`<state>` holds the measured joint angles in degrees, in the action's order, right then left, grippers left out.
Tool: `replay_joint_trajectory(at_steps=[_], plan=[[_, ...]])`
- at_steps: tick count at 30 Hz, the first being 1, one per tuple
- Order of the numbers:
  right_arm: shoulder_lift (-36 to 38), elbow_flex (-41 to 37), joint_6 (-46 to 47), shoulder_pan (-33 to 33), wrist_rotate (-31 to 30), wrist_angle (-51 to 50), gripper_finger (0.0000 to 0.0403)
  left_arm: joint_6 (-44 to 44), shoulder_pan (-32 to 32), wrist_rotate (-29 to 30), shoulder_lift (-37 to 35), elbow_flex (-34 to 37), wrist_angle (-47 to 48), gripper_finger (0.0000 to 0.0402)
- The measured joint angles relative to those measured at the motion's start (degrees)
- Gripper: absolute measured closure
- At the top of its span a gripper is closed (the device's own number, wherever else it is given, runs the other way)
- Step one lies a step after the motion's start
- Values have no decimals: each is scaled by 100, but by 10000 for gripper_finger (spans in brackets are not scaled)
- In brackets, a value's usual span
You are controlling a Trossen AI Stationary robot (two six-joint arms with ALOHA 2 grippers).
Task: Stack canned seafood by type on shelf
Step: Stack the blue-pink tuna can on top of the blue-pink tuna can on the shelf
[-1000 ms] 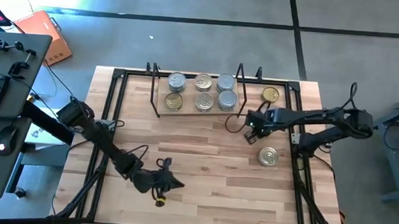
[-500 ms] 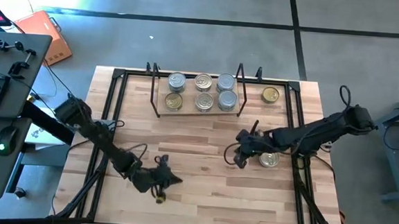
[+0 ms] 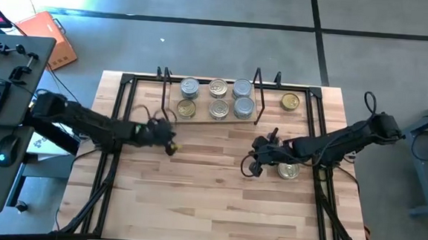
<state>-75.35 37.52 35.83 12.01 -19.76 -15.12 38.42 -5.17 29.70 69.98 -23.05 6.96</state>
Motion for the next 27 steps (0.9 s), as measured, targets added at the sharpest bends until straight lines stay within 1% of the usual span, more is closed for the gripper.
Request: replay_joint_trajectory(at_steps=[4,8,10,15,19,21,23,25,27], plan=[[0,0,-195,0,-137,-2,402,-660,992,-575,-474,577,-839,401],[0,0,-369,-2,-287,0,402,-1272,1657,-915,-602,847,-1383,402],[0,0,-471,-9,-386,-4,402,-1481,1895,-1046,-591,871,-1473,402],[0,2,-730,-120,-485,-2,402,-1976,2308,-1081,-558,877,-1504,402],[0,2,-767,-306,-547,-4,400,-2331,2529,-1105,-560,877,-1697,402],[0,3,-743,-397,-551,-5,390,-2414,2585,-1131,-558,877,-1765,402],[0,79,-743,-463,-513,-140,371,-2488,2619,-1133,-560,877,-1777,402],[0,283,-767,-505,-470,-440,342,-2507,2615,-1133,-560,877,-1779,402],[0,588,-789,-528,-415,-1006,305,-2507,2557,-1248,-560,877,-1781,402]])
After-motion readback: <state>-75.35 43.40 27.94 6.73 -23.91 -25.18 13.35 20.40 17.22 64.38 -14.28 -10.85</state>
